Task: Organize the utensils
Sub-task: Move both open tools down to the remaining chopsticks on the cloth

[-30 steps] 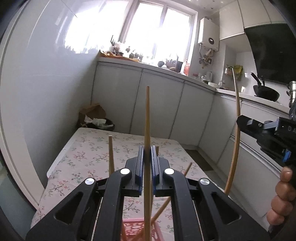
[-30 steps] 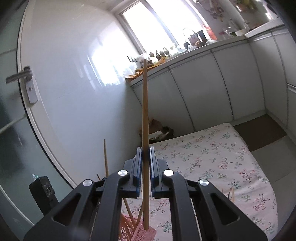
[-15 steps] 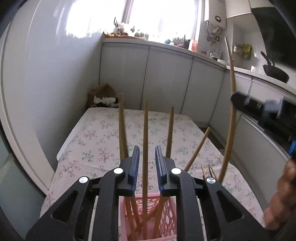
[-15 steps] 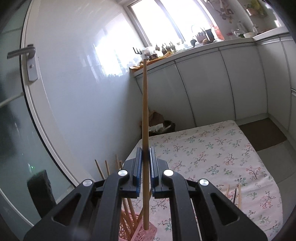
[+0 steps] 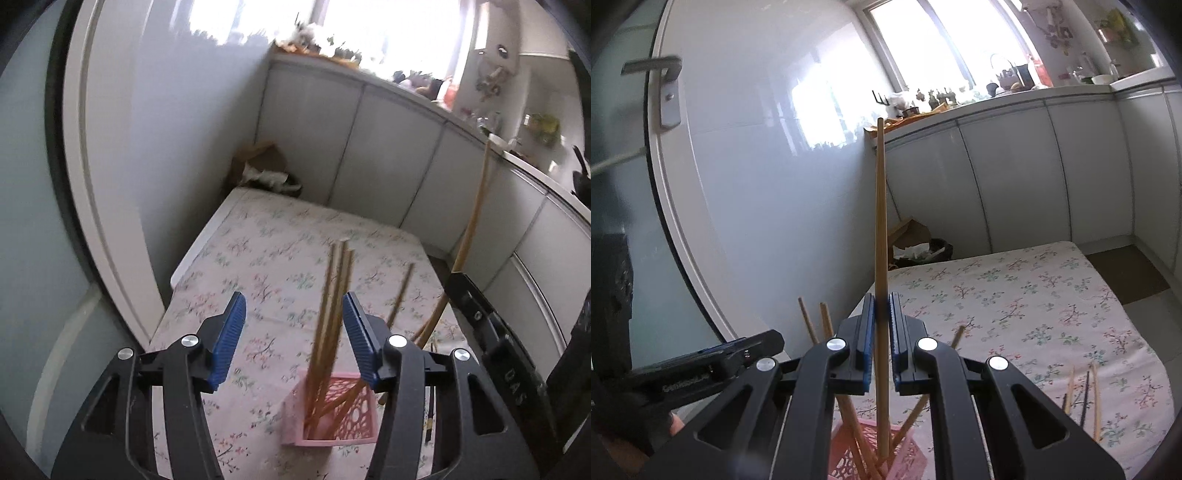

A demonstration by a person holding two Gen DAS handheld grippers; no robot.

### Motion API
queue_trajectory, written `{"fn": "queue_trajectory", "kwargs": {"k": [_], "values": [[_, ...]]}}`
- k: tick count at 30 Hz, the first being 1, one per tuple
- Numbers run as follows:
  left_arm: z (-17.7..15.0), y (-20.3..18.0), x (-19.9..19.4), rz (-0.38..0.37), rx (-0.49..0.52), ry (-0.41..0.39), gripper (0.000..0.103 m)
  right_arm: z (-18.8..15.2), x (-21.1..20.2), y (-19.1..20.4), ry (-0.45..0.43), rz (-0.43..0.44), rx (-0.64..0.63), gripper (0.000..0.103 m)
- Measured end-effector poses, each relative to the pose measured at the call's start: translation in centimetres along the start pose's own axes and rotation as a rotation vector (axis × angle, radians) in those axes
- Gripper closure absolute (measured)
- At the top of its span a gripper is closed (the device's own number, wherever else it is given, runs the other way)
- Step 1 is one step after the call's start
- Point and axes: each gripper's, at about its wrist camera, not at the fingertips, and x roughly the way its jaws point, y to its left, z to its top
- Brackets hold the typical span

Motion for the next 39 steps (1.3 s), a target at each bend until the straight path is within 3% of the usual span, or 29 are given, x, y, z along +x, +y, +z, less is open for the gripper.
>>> {"fn": "queue_trajectory", "kwargs": {"k": [5, 9, 12, 16, 20, 27, 32, 35, 39], "values": [[0.1, 2.1, 0.4, 0.001, -0.077, 0.023, 0.047, -1.6, 1.1, 1.2, 0.034, -0.005, -0.041, 0.095], [0.3, 2.3, 0.3, 0.001, -0.067, 0.023, 0.047, -2.6, 1.3, 1.8, 0.092, -0.009, -0.087, 0.094], [0.5, 2.0, -0.2, -0.008, -0.051, 0.012, 0.047, -2.5, 0.9, 1.5, 0.14, 0.01, -0.072, 0.083], [0.7, 1.3, -0.6, -0.025, -0.029, -0.002, 0.047, -0.4, -1.0, 0.5, 0.127, -0.007, -0.042, 0.074], [0.8, -0.1, -1.3, -0.047, 0.009, -0.02, 0.047, 3.4, -3.9, -2.0, 0.095, -0.061, -0.002, 0.073], [-0.7, -6.8, -2.8, -0.17, 0.157, -0.017, 0.047, 8.6, -9.9, -9.4, 0.046, -0.232, 0.078, 0.07], [-3.2, -12.9, -2.7, -0.229, 0.294, 0.025, 0.047, 8.6, -10.8, -13.9, 0.151, -0.341, 0.1, 0.07], [-5.0, -16.3, -1.6, -0.281, 0.348, 0.092, 0.047, 7.9, -10.8, -16.6, 0.237, -0.365, 0.159, 0.07], [-7.7, -20.0, 1.5, -0.269, 0.432, 0.189, 0.047, 6.1, -10.2, -20.8, 0.378, -0.446, 0.249, 0.07]]}}
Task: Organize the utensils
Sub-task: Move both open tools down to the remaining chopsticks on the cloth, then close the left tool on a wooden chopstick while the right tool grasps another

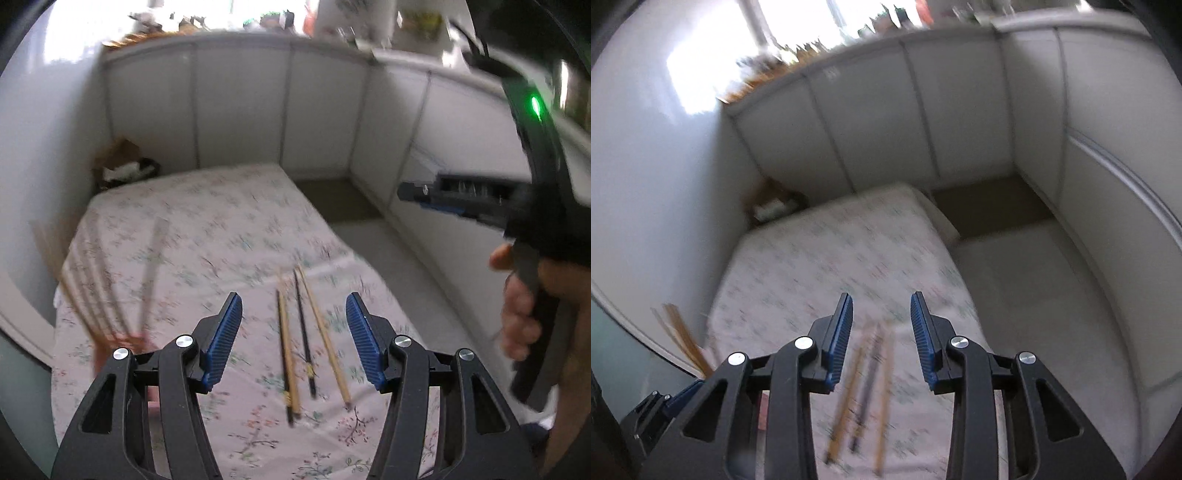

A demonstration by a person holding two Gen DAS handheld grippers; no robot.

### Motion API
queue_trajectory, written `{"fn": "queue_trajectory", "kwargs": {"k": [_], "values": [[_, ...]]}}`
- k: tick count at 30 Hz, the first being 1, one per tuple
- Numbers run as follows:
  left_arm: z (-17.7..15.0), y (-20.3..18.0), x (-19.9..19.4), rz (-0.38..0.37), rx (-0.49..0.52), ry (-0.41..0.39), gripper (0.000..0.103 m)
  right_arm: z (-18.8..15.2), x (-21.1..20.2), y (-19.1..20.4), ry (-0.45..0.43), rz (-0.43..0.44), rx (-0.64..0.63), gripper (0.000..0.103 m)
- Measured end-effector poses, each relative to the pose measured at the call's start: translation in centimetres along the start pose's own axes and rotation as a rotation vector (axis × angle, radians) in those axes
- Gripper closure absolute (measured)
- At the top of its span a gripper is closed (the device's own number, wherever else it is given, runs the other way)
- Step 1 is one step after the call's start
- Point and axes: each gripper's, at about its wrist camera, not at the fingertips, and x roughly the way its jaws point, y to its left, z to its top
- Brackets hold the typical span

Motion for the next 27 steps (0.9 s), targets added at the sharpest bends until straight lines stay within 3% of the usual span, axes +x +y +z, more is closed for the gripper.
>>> {"fn": "queue_trajectory", "kwargs": {"k": [3, 7, 13, 17, 19, 27], "values": [[-0.7, -1.6, 4.2, -0.033, 0.032, 0.125, 0.047, -0.9, 2.1, -3.0, 0.116, -0.007, 0.085, 0.07], [-1.3, -1.3, 9.3, -0.026, -0.008, 0.255, 0.047, -1.8, 4.3, -5.9, 0.205, -0.006, 0.16, 0.07], [-1.3, 0.2, 14.1, 0.021, -0.048, 0.31, 0.049, -2.2, 5.5, -5.7, 0.249, 0.114, 0.227, 0.069], [-1.4, 0.8, 15.7, 0.036, -0.06, 0.331, 0.051, -2.4, 5.9, -4.4, 0.26, 0.078, 0.178, 0.069], [-1.4, 0.6, 16.4, 0.047, -0.04, 0.342, 0.054, -2.4, 6.4, -4.4, 0.271, 0.076, 0.184, 0.069], [-1.7, 1.1, 19.0, 0.04, -0.047, 0.391, 0.087, -2.4, 6.6, -4.8, 0.279, 0.074, 0.205, 0.069]]}}
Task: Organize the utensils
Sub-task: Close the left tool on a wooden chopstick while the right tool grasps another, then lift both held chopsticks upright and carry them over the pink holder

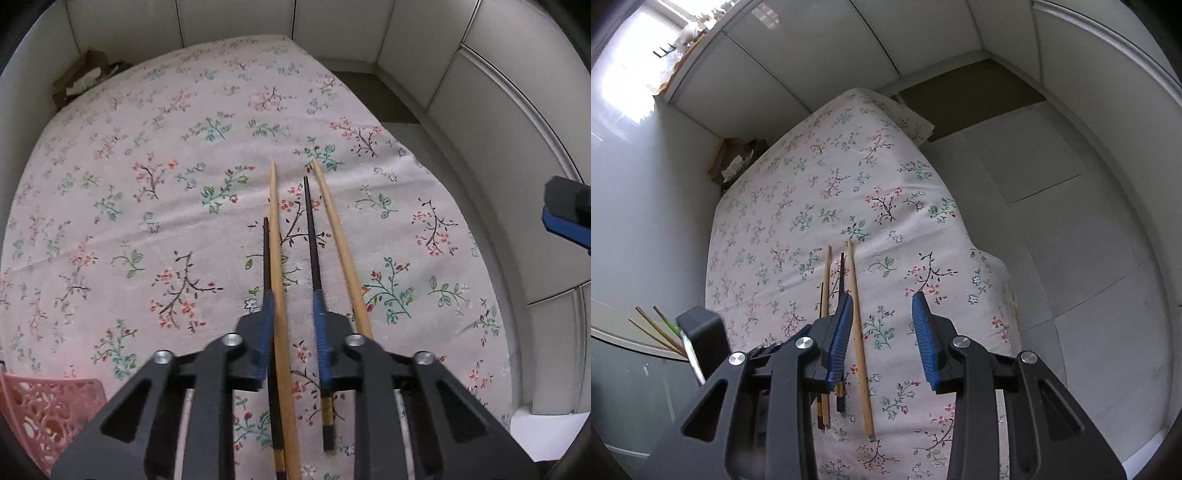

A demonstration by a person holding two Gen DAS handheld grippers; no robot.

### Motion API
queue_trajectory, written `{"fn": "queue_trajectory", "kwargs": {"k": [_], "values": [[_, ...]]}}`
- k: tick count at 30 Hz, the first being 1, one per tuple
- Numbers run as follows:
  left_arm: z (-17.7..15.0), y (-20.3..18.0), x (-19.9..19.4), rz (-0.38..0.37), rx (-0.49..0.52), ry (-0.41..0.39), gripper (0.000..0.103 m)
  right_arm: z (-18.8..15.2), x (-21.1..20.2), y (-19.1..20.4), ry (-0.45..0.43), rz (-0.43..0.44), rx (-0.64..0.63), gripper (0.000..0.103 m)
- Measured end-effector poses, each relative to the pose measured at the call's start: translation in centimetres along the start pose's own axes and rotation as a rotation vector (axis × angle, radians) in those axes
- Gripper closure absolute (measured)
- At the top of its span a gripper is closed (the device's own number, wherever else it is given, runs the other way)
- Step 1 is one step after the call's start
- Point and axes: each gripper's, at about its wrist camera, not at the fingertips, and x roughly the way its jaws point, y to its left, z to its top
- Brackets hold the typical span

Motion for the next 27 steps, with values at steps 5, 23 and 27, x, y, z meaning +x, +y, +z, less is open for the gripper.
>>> {"fn": "queue_trajectory", "kwargs": {"k": [5, 23, 27], "values": [[0.4, 0.2, 0.6, 0.012, -0.004, 0.013, 0.087, 0.1, 0.2, 0.2, 0.005, -0.002, -0.002, 0.069], [0.7, 0.8, -3.5, -0.06, -0.057, -0.101, 0.097, -0.2, 4.3, 0.6, 0.1, -0.076, -0.087, 0.07], [-0.3, 0.2, -7.2, -0.084, -0.057, -0.182, 0.097, -0.9, 7.0, 2.7, 0.172, -0.074, -0.176, 0.071]]}}
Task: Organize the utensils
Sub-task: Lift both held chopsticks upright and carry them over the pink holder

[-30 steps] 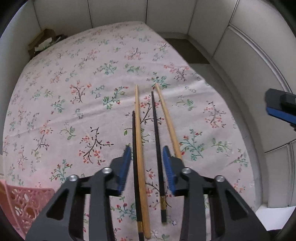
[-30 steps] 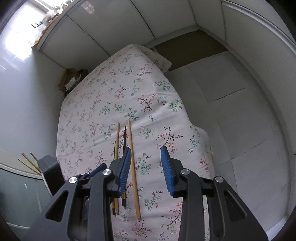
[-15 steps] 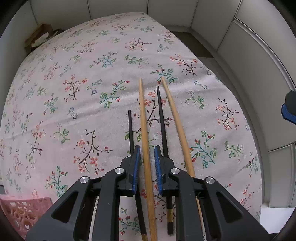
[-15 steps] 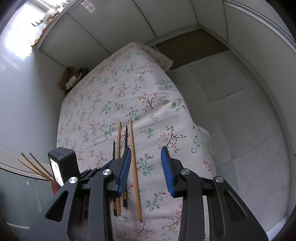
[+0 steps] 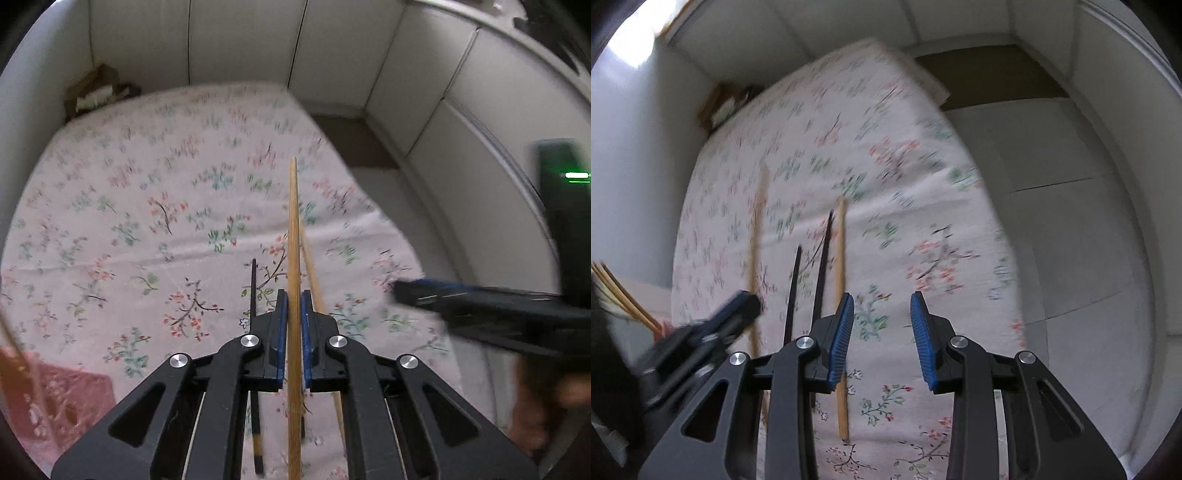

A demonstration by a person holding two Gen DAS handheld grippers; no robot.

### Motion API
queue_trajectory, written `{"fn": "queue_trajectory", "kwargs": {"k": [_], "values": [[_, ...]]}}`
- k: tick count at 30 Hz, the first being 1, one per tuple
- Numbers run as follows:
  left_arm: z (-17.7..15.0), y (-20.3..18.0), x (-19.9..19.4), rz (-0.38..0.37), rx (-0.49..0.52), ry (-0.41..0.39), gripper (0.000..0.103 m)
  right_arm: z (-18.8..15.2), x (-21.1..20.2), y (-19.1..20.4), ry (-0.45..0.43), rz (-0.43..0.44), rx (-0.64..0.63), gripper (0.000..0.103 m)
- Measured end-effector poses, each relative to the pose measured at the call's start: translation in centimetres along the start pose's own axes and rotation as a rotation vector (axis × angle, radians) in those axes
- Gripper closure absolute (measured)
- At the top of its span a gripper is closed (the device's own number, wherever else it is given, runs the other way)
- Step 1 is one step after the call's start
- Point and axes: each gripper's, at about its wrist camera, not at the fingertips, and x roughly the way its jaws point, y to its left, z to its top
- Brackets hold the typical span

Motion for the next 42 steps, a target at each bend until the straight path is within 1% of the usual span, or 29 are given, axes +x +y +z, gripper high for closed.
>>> {"fn": "queue_trajectory", "kwargs": {"k": [2, 6, 8, 10, 11, 14, 15, 16, 17, 18, 20, 22, 23, 25, 29, 32, 34, 36, 39, 42], "values": [[-0.2, -0.5, -1.9, -0.033, -0.006, -0.034, 0.097, 0.1, 1.1, 1.0, 0.025, 0.011, -0.03, 0.071], [-0.5, -0.8, -6.5, -0.084, -0.004, -0.134, 0.097, 0.3, 2.9, 2.5, 0.051, -0.035, -0.061, 0.071], [-0.5, -0.6, -7.8, -0.096, -0.01, -0.174, 0.097, 0.4, 3.7, 3.1, 0.06, -0.06, -0.078, 0.076], [-0.6, -0.1, -9.5, -0.101, -0.019, -0.213, 0.097, 0.4, 4.5, 3.7, 0.069, -0.079, -0.094, 0.078], [-0.6, 0.0, -10.0, -0.102, -0.023, -0.224, 0.097, 0.5, 4.8, 4.0, 0.074, -0.088, -0.104, 0.08], [-1.0, 0.7, -11.8, -0.09, -0.009, -0.267, 0.097, 0.3, 6.0, 4.9, 0.088, -0.131, -0.133, 0.082], [-1.1, 0.7, -12.2, -0.085, -0.003, -0.278, 0.097, 0.2, 6.1, 5.3, 0.073, -0.151, -0.154, 0.082], [-1.1, 0.7, -12.4, -0.084, -0.002, -0.284, 0.097, 0.1, 6.3, 5.7, 0.074, -0.169, -0.169, 0.083], [-1.2, 0.8, -12.6, -0.088, -0.002, -0.287, 0.097, 0.0, 6.4, 6.1, 0.075, -0.195, -0.181, 0.092], [-1.2, 1.0, -12.7, -0.094, -0.003, -0.291, 0.097, 0.0, 6.4, 6.1, 0.084, -0.191, -0.171, 0.095], [-1.3, 1.3, -12.9, -0.098, -0.003, -0.303, 0.097, 0.1, 5.8, 6.2, 0.073, -0.16, -0.147, 0.096], [-1.5, 1.6, -13.1, -0.105, -0.009, -0.312, 0.097, 0.4, 4.3, 6.2, 0.028, -0.156, -0.139, 0.096], [-1.4, 1.7, -13.1, -0.106, -0.012, -0.316, 0.097, 0.5, 3.2, 6.3, -0.001, -0.127, -0.128, 0.096], [-1.3, 2.1, -13.4, -0.109, -0.015, -0.332, 0.097, 0.7, 1.4, 6.2, -0.051, -0.105, -0.116, 0.096], [-1.3, 3.0, -13.9, -0.11, -0.024, -0.355, 0.097, 1.0, -2.6, 6.5, -0.189, -0.048, -0.122, 0.096], [-1.5, 3.5, -14.2, -0.087, -0.017, -0.382, 0.097, 0.9, -5.7, 7.3, -0.313, 0.028, -0.133, 0.096], [-1.7, 4.0, -14.4, -0.084, -0.024, -0.399, 0.097, 0.6, -8.1, 8.1, -0.419, 0.089, -0.144, 0.096], [-1.8, 4.6, -14.8, -0.078, -0.03, -0.42, 0.097, 0.0, -10.0, 8.5, -0.49, 0.131, -0.146, 0.096], [-2.0, 5.4, -15.2, -0.06, -0.034, -0.439, 0.097, -0.5, -11.8, 9.2, -0.572, 0.187, -0.147, 0.096], [-2.3, 6.1, -15.6, -0.054, -0.04, -0.456, 0.097, -0.7, -12.5, 9.6, -0.616, 0.208, -0.139, 0.096]]}}
